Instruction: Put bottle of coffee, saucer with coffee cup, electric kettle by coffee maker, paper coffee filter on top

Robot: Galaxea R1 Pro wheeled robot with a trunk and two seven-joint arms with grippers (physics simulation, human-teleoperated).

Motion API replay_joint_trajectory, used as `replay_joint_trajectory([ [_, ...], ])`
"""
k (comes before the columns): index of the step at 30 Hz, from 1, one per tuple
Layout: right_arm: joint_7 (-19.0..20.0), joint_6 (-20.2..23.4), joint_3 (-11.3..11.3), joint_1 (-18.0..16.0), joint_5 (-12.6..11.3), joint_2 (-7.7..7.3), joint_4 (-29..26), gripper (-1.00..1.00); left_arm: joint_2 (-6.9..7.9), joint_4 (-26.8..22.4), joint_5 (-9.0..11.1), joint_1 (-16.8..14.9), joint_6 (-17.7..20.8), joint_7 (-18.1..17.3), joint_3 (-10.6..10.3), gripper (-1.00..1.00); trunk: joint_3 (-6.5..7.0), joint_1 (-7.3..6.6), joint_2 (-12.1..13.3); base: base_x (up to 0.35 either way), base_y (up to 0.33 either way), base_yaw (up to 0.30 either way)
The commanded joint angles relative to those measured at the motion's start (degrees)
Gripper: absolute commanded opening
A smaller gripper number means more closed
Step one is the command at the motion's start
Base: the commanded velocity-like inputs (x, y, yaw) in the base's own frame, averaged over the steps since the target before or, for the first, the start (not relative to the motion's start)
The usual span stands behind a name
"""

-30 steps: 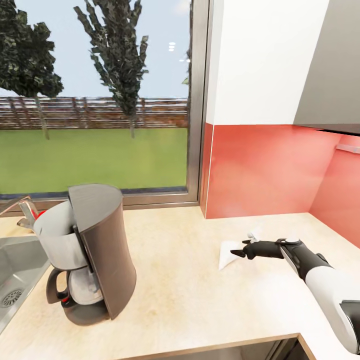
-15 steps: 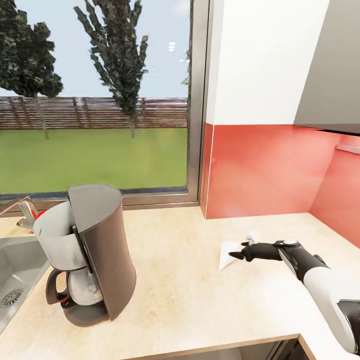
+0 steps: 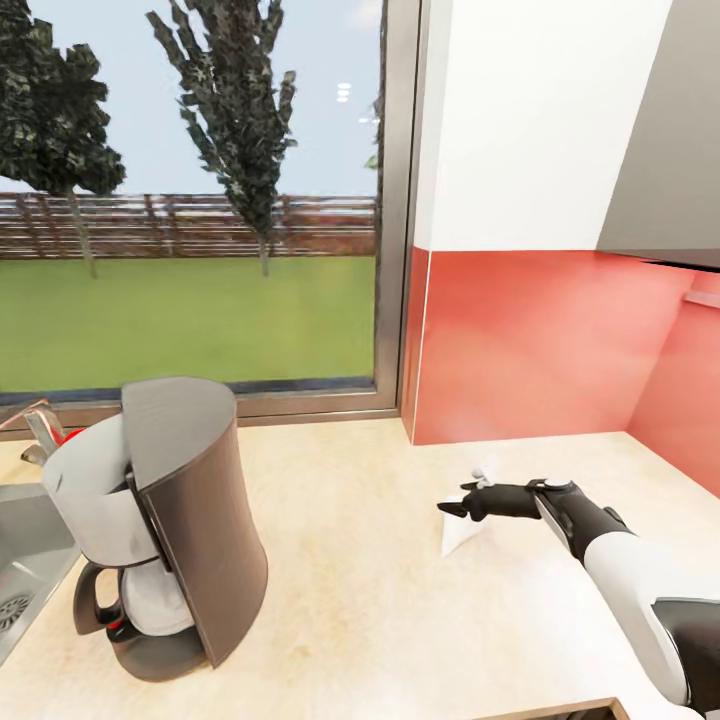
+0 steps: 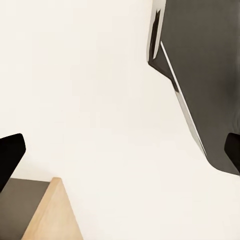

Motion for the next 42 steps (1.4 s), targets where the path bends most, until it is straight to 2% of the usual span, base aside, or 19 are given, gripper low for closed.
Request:
replay_joint_trajectory([
  [1, 0.14, 0.53, 0.19, -0.03, -0.18, -0.03, 0.08, 1.00, 0.00, -0.04, -0.61, -0.02, 0.16, 0.16, 0.48, 1.00, -0.11, 0.04, -0.12, 0.009, 0.000, 0.000],
  [11, 0.08, -1.86, 0.25, -0.03, -0.15, -0.12, 3.31, 1.00, 0.00, -0.04, -0.61, 0.06, 0.15, 0.16, 0.48, 1.00, -0.11, 0.04, -0.12, 0.001, 0.000, 0.000],
  [12, 0.08, -3.31, 0.25, -0.03, -0.14, -0.12, 5.68, 1.00, 0.00, -0.04, -0.61, 0.06, 0.15, 0.16, 0.48, 1.00, -0.11, 0.04, -0.12, 0.000, 0.000, 0.000],
  [35, 0.08, -3.90, 0.27, -0.03, 0.00, -0.12, 8.03, 1.00, 0.00, -0.04, -0.61, 0.07, -0.02, 0.16, 0.48, 1.00, -0.11, 0.04, -0.12, 0.000, 0.000, 0.000],
  [36, 0.08, -3.90, 0.27, -0.03, 0.00, -0.12, 8.05, -1.00, 0.00, -0.04, -0.61, 0.07, -0.02, 0.16, 0.48, 1.00, -0.11, 0.04, -0.12, 0.000, 0.000, 0.000],
  [42, 0.08, -3.90, 0.35, 0.01, 0.00, -0.12, 8.05, -1.00, 0.00, -0.04, -0.61, 0.07, -0.02, 0.16, 0.48, 1.00, -0.11, 0.04, -0.12, 0.000, 0.000, 0.000],
])
